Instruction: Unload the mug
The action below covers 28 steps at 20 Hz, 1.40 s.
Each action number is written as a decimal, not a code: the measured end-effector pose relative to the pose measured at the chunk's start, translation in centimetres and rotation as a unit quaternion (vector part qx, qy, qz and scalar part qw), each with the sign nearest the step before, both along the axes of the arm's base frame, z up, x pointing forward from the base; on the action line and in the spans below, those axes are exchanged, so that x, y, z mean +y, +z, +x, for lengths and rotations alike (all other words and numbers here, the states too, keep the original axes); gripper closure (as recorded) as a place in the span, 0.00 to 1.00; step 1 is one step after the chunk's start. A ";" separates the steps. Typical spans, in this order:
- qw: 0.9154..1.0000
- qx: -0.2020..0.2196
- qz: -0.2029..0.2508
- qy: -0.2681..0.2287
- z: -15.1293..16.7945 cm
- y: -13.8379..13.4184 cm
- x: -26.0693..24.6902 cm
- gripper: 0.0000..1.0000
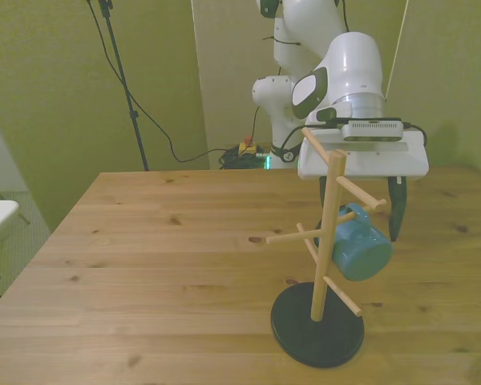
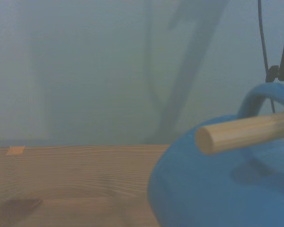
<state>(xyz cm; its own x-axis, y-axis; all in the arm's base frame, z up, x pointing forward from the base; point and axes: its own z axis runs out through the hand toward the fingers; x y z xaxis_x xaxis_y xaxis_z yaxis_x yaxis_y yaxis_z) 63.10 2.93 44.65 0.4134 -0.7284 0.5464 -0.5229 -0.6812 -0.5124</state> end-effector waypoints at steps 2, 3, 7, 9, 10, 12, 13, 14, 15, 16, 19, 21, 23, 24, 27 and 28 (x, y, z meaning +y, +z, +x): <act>1.000 -0.003 -0.003 -0.001 0.6 -0.4 0.4 1.00; 1.000 -0.004 -0.005 -0.003 0.9 -0.5 0.5 1.00; 1.000 -0.010 -0.007 -0.006 1.9 -0.9 1.1 1.00; 1.000 -0.011 -0.006 -0.008 2.1 -1.0 1.1 1.00; 1.000 -0.011 -0.006 -0.009 2.1 -1.1 1.2 1.00; 1.000 -0.012 -0.006 -0.009 2.1 -1.0 1.3 1.00; 1.000 -0.012 -0.006 -0.009 2.1 -1.0 1.4 1.00; 1.000 -0.012 -0.006 -0.009 2.1 -1.0 1.4 1.00; 1.000 -0.013 -0.006 -0.008 2.1 -1.0 1.5 1.00; 1.000 -0.014 -0.006 -0.008 2.1 -0.9 1.5 1.00; 1.000 -0.015 -0.006 -0.008 2.1 -0.9 1.6 1.00; 1.000 -0.015 -0.006 -0.008 2.1 -0.9 1.6 1.00; 1.000 -0.014 -0.006 -0.007 2.1 -0.9 1.7 1.00; 1.000 -0.014 -0.006 -0.007 2.0 -0.9 1.7 1.00; 1.000 -0.014 -0.006 -0.005 1.9 -0.9 1.9 1.00; 1.000 -0.014 -0.006 -0.005 1.9 -0.8 2.0 1.00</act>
<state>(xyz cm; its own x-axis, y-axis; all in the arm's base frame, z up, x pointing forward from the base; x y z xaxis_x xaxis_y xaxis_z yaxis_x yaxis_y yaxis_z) 65.00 4.94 43.80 0.3907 -0.7259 0.5661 -0.5148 -0.6821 -0.5193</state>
